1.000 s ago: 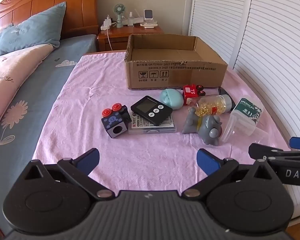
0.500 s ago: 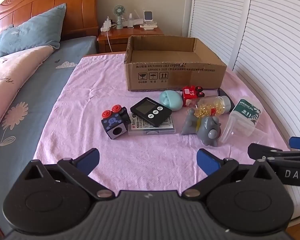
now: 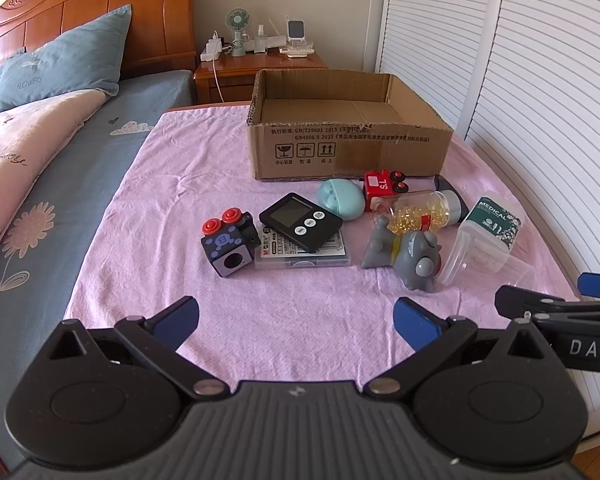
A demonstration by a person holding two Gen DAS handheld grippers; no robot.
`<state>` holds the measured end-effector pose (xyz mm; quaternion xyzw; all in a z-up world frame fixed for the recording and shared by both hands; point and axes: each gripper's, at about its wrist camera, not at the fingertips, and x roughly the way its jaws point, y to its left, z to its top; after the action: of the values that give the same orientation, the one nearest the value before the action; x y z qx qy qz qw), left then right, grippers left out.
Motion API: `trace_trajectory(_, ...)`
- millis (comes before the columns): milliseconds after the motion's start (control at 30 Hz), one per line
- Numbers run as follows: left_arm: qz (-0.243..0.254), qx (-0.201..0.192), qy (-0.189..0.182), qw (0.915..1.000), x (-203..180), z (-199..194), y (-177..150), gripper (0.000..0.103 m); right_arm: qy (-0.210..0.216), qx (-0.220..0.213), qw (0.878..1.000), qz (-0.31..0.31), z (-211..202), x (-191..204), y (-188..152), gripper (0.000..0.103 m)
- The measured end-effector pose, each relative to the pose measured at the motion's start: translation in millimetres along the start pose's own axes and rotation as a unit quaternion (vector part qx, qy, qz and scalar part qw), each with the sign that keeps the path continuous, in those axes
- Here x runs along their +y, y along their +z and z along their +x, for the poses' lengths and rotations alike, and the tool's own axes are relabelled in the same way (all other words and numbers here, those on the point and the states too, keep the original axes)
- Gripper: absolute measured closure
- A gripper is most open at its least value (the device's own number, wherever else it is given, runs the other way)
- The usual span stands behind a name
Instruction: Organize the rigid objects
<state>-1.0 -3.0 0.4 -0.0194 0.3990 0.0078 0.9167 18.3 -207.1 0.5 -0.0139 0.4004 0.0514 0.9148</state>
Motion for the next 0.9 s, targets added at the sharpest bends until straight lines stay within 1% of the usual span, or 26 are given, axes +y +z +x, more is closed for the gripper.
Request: trace_trajectory(900,0.001,0.001,0.000,1.0000,-1.0,0.4,0.4,0.001,0.001,-0.001,1.000,-0.001,-1.6,0.3,1.9,0.000)
